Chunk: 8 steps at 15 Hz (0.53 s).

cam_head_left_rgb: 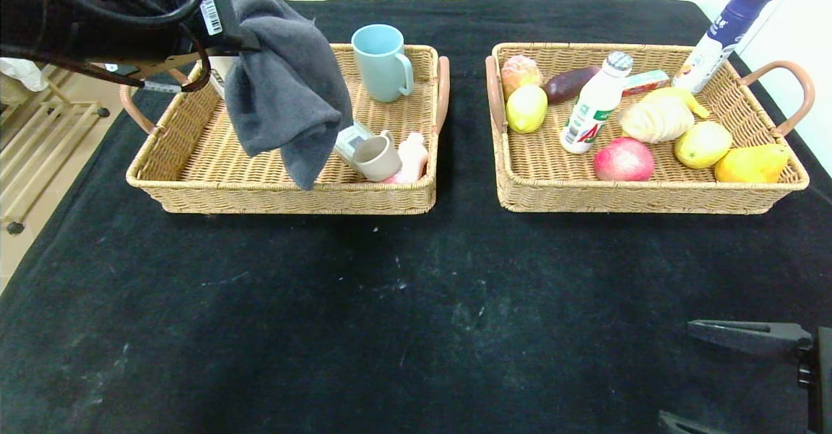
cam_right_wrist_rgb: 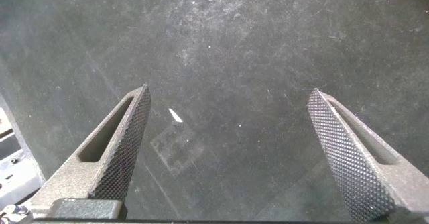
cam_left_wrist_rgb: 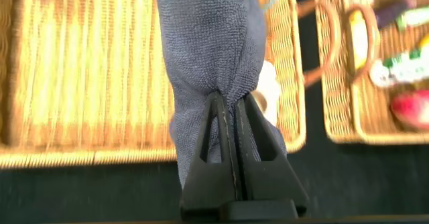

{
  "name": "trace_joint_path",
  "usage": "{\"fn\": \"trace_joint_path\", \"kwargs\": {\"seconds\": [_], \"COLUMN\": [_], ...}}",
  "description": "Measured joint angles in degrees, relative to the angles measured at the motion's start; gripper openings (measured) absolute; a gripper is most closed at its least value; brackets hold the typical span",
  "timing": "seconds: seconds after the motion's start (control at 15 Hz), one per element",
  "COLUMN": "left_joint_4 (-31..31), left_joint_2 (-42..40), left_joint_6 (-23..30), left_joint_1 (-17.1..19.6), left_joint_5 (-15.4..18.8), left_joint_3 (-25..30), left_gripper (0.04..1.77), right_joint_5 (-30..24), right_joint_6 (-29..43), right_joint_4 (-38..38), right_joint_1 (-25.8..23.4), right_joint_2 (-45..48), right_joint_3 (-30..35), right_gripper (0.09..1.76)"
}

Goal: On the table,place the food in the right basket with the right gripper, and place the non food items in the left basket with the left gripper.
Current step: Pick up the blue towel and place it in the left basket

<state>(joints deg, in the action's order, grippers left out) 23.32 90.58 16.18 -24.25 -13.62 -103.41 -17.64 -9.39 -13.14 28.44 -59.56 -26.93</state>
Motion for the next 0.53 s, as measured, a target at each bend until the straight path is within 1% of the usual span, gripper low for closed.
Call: {"fn": "trace_joint_path", "kwargs": {"seconds": [0.27,0.53], "left_joint_4": [-6.6,-7.3], "left_joint_2": [5.2,9.2], "left_joint_6": [-2.5,-2.8], "left_joint_1": [1.5,1.8], "left_joint_5": [0.3,0.3], "left_joint_3": [-1.5,-1.9], "left_gripper": [0.12,0.12], "right_joint_5": [0.0,0.0], "right_joint_6": [0.0,0.0], "right_joint_4": [0.0,0.0], "right_joint_1": [0.0,0.0], "right_joint_2": [0.1,0.4], "right_joint_3": [0.0,-0.1], "right_gripper": [1.71,1.71]}}
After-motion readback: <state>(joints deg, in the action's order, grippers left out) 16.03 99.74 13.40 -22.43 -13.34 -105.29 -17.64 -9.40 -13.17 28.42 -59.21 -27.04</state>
